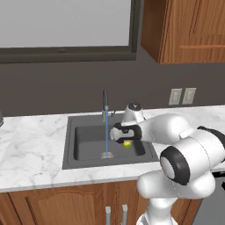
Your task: Turn on the sink faucet. Then move the corn from the counter to the sink. Turn off the sink. Move the vegetable from the sink to the pot next to the stove. Finally move the pot to the front right burner.
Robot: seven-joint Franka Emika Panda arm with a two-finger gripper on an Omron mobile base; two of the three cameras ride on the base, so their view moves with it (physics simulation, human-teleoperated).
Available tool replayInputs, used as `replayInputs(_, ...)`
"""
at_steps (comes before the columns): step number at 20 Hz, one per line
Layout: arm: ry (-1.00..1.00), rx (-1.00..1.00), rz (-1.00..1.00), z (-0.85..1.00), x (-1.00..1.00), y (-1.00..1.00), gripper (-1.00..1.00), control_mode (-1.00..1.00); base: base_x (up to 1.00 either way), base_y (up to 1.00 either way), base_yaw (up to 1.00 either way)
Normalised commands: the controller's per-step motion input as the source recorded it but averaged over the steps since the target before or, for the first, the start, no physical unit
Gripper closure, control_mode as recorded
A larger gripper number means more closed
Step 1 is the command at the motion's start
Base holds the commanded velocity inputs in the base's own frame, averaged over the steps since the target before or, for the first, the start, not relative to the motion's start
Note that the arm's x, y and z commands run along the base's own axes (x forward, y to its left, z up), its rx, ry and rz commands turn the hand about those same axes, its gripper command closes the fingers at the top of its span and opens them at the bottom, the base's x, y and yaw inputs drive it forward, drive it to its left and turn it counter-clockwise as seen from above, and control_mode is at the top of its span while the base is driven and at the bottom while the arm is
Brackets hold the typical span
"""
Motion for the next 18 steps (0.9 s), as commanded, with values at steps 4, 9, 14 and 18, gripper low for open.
replayInputs(4,0.00,0.00,0.03,-0.34,0.31,0.11,1.00,-1.00,0.00,0.00,0.00)
replayInputs(9,0.00,0.00,0.05,-0.30,0.24,0.01,1.00,-1.00,0.00,0.00,0.00)
replayInputs(14,0.00,0.00,0.10,-0.31,0.30,0.00,1.00,-1.00,0.00,0.00,0.00)
replayInputs(18,0.00,0.00,0.10,-0.35,0.29,0.00,1.00,-1.00,0.00,0.00,0.00)
